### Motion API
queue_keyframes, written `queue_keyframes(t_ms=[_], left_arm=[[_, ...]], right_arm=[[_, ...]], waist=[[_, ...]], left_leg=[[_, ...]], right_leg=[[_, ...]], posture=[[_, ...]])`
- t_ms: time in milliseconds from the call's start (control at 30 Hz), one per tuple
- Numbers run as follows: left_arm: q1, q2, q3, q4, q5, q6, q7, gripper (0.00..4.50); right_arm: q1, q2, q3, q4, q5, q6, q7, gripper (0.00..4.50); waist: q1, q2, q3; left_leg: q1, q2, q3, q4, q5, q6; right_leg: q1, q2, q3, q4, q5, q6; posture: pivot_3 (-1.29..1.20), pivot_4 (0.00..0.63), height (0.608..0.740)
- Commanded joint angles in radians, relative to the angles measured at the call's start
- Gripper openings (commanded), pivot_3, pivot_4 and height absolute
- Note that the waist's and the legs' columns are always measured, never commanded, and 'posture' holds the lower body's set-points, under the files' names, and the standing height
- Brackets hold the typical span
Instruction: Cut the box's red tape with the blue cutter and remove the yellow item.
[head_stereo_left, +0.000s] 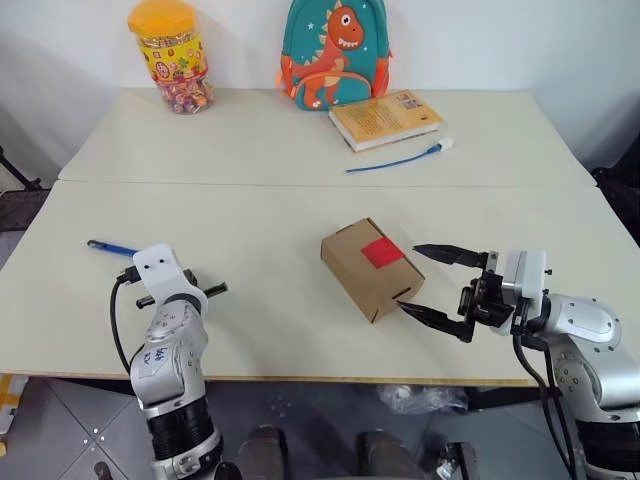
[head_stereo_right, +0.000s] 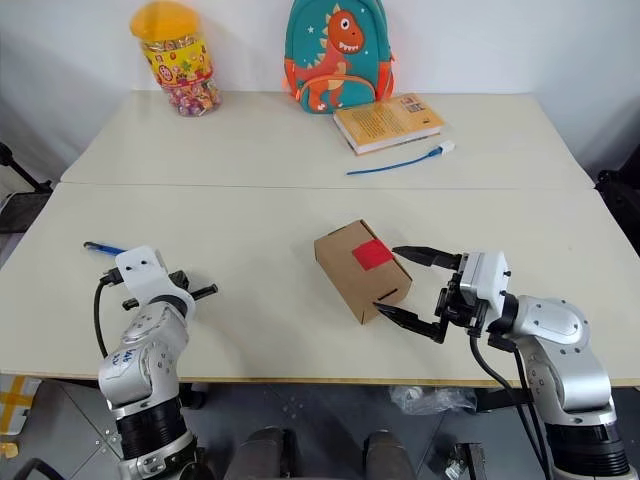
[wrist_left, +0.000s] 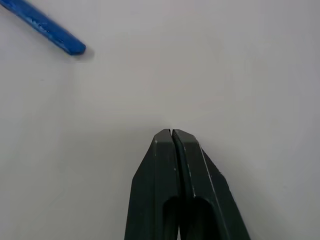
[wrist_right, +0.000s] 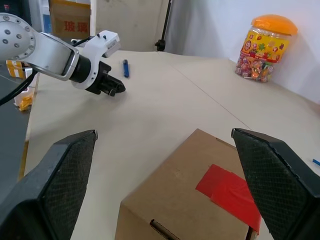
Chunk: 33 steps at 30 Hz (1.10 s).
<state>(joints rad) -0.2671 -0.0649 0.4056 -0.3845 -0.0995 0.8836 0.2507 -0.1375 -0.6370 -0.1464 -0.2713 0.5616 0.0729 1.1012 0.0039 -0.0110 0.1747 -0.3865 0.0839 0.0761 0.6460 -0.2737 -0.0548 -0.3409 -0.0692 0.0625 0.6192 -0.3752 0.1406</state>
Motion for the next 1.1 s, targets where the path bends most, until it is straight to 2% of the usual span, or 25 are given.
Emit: queue_keyframes(t_ms=[33, 233, 467, 567, 733, 933, 1033, 1100], left_arm=[[0.019, -0.017, 0.034, -0.006, -0.02, -0.053, 0.019, 0.63], [-0.05, 0.014, 0.091, 0.064, 0.001, -0.19, 0.106, 2.41], [-0.253, 0.088, 0.171, 0.389, 0.009, -0.359, 0.256, 4.48], [-0.326, 0.145, 0.183, 0.563, 0.012, -0.446, 0.288, 4.48], [-0.398, 0.197, 0.214, 0.745, -0.014, -0.544, 0.344, 4.48], [-0.432, 0.204, 0.247, 0.824, -0.042, -0.562, 0.453, 4.48], [-0.419, 0.187, 0.258, 0.817, -0.062, -0.534, 0.493, 3.93], [-0.404, 0.174, 0.263, 0.8, -0.072, -0.516, 0.515, 3.36]], right_arm=[[0.001, -0.001, -0.009, -0.014, 0.008, -0.016, 0.006, 4.5], [0.003, -0.002, -0.007, -0.01, 0.008, -0.013, 0.008, 4.5], [-0.014, 0.0, -0.003, 0.002, 0.005, -0.013, 0.008, 4.5], [-0.021, 0.002, 0.001, 0.005, 0.003, -0.015, 0.005, 4.5], [-0.018, 0.007, 0.002, 0.003, -0.002, -0.02, -0.004, 4.5], [-0.005, 0.017, -0.001, -0.005, -0.007, -0.025, -0.018, 4.5], [0.0, 0.02, -0.002, -0.007, -0.009, -0.028, -0.024, 4.5], [0.002, 0.023, -0.003, -0.008, -0.01, -0.03, -0.028, 4.5]], waist=[[-0.002, 0.0, 0.0], [-0.011, -0.006, 0.004], [-0.002, -0.015, 0.008], [-0.002, -0.016, 0.009], [-0.002, -0.016, 0.009], [-0.005, -0.016, 0.009], [-0.006, -0.015, 0.009], [-0.005, -0.015, 0.009]], left_leg=[[0.0, 0.0, 0.0, 0.0, 0.0, 0.0], [0.0, 0.001, 0.0, -0.001, 0.0, -0.001], [-0.002, 0.001, 0.0, 0.001, -0.001, 0.0], [-0.003, 0.001, 0.0, 0.0, -0.001, 0.0], [-0.003, 0.002, 0.002, 0.0, -0.001, 0.0], [-0.003, 0.002, 0.003, 0.001, -0.001, -0.001], [-0.003, 0.002, 0.005, 0.0, -0.001, -0.001], [-0.002, 0.002, 0.005, 0.0, -0.001, -0.001]], right_leg=[[0.0, 0.0, 0.0, 0.0, 0.0, 0.0], [-0.002, 0.001, 0.0, 0.0, 0.0, 0.0], [-0.002, 0.001, -0.001, 0.0, 0.0, 0.0], [-0.004, 0.001, -0.001, 0.0, 0.0, 0.001], [-0.005, 0.001, -0.001, 0.001, 0.0, 0.001], [-0.006, 0.001, -0.001, 0.003, 0.001, 0.001], [-0.007, 0.001, -0.001, 0.003, 0.001, 0.001], [-0.008, 0.001, -0.001, 0.004, 0.001, 0.001]], posture=[[0.0, 0.15, 0.74], [0.0, 0.15, 0.74], [0.0, 0.15, 0.74], [0.0, 0.15, 0.74], [0.0, 0.15, 0.74], [0.0, 0.15, 0.74], [0.0, 0.15, 0.74], [0.0, 0.15, 0.74]])
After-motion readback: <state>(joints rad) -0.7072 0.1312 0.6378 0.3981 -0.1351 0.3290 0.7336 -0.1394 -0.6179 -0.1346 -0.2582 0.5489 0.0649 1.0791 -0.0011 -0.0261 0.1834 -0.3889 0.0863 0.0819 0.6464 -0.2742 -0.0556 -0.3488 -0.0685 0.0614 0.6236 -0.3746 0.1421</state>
